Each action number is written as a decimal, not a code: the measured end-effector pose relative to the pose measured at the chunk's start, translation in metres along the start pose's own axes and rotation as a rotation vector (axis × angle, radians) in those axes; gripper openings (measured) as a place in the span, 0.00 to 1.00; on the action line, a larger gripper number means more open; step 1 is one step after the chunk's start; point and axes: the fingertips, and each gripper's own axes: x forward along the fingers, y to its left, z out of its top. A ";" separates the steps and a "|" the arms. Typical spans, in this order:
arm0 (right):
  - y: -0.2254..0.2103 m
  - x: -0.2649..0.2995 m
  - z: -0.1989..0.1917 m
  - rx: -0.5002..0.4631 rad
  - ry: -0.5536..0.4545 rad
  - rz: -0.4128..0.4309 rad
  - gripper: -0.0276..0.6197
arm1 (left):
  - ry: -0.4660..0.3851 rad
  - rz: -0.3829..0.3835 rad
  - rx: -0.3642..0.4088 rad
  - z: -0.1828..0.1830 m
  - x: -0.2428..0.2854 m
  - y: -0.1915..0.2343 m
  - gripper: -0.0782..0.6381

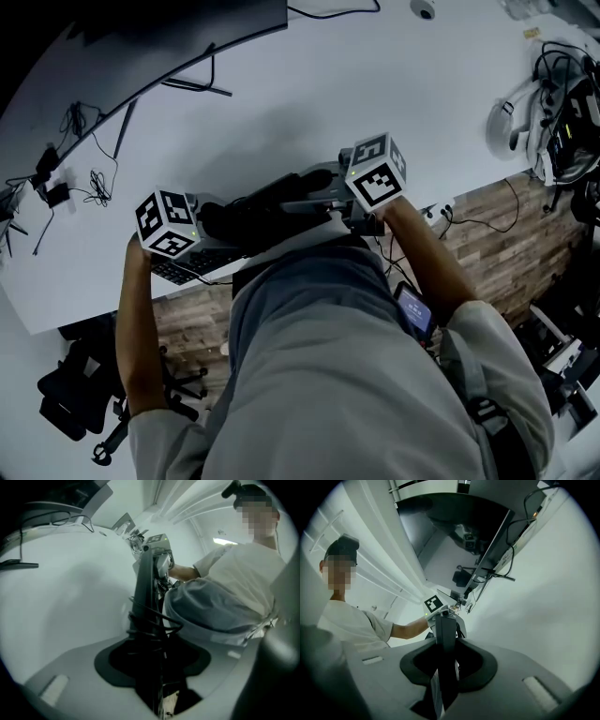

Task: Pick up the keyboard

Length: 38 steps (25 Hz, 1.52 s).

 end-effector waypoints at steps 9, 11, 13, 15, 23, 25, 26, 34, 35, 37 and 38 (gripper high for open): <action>0.008 -0.011 0.031 -0.073 -0.091 -0.002 0.20 | -0.131 -0.014 0.000 0.022 -0.009 -0.005 0.11; 0.010 -0.021 0.046 -0.070 -0.165 -0.003 0.25 | -0.154 -0.001 -0.001 0.026 -0.012 -0.006 0.11; 0.011 -0.032 0.059 -0.084 -0.221 -0.019 0.29 | -0.173 0.016 -0.003 0.028 -0.015 -0.007 0.11; 0.013 -0.042 0.068 -0.096 -0.259 -0.035 0.32 | -0.197 0.040 -0.005 0.030 -0.021 -0.008 0.11; 0.025 -0.067 0.086 -0.147 -0.337 -0.114 0.34 | -0.360 0.122 -0.030 0.039 -0.062 -0.016 0.11; 0.028 -0.070 0.088 -0.153 -0.356 -0.123 0.34 | -0.385 0.149 -0.028 0.040 -0.071 -0.020 0.11; 0.030 -0.072 0.089 -0.154 -0.367 -0.124 0.34 | -0.397 0.161 -0.027 0.041 -0.076 -0.023 0.11; 0.060 -0.071 0.086 -0.204 -0.377 -0.112 0.34 | -0.536 0.260 -0.016 0.041 -0.107 -0.049 0.11; 0.063 -0.072 0.086 -0.211 -0.377 -0.109 0.34 | -0.553 0.275 -0.012 0.043 -0.110 -0.051 0.11; 0.070 -0.075 0.083 -0.223 -0.376 -0.103 0.34 | -0.589 0.299 -0.004 0.047 -0.114 -0.057 0.11; 0.074 -0.074 0.082 -0.229 -0.375 -0.100 0.34 | -0.608 0.310 -0.001 0.048 -0.116 -0.060 0.11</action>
